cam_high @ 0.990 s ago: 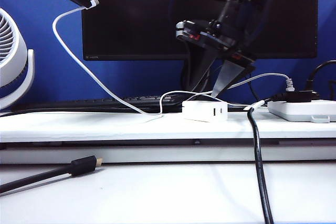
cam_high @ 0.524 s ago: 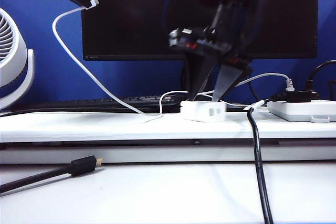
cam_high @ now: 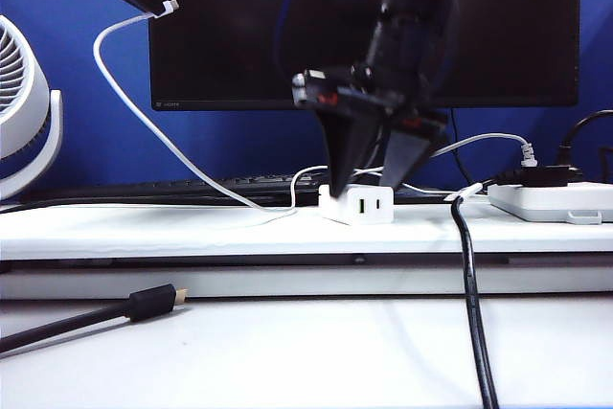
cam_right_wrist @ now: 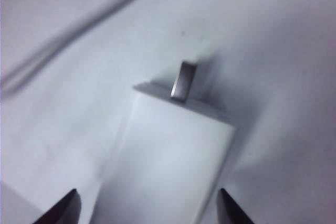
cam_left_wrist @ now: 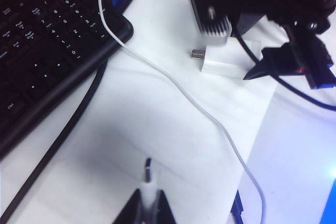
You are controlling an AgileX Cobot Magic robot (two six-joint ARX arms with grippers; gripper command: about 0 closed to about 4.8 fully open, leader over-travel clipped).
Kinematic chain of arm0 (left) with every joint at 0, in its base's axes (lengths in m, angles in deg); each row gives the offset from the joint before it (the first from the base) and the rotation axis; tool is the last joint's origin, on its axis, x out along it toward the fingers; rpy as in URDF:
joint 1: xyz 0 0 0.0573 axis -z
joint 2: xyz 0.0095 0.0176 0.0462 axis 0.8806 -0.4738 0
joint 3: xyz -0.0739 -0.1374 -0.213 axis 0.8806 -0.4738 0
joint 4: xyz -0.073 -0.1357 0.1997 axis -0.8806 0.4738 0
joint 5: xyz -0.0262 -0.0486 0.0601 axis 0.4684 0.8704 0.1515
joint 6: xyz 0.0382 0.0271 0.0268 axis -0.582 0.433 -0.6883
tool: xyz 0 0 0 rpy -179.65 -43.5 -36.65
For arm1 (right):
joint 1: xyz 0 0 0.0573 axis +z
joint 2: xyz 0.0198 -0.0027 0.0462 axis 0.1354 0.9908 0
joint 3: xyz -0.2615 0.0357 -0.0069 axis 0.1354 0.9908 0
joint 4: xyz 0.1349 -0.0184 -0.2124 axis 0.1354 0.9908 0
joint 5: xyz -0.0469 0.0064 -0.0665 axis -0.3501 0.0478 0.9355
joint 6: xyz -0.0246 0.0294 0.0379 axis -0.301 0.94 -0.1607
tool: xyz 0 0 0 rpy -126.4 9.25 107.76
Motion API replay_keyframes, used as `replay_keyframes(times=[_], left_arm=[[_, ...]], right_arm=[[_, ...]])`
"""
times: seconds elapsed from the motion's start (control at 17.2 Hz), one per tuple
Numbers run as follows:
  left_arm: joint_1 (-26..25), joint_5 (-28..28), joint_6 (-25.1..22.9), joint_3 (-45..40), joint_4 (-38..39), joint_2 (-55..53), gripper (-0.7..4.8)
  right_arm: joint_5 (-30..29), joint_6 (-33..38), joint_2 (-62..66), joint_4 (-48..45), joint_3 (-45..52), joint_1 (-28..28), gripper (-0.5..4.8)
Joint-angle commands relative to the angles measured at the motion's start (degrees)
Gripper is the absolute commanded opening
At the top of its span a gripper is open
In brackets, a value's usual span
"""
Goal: Pick up the Type-C charging cable and the charging base, insert one end of the Type-C charger into the corresponding slot on the base, and finally place the plugged-in charger back on the table.
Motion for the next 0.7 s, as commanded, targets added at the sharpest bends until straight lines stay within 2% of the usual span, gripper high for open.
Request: replay_keyframes(times=[0.06, 0.23, 0.52, 0.7], left_arm=[[0.0, 0.5, 0.2, 0.1, 0.0, 0.2, 0.17], [0.0, 0.5, 0.2, 0.1, 0.3, 0.2, 0.17], [0.0, 0.9, 0.2, 0.1, 0.4, 0.2, 0.17], [0.0, 0.9, 0.2, 0.1, 0.5, 0.2, 0.17]], right_arm=[[0.7, 4.5, -0.2, 3.5, -4.2, 0.1, 3.38], [0.6, 7.8, 0.7, 7.3, -9.1, 0.1, 3.38], [0.6, 10.9, 9.1, 20.5, -20.8, 0.1, 3.38], [0.6, 10.7, 11.6, 22.2, -22.0, 0.2, 3.38]])
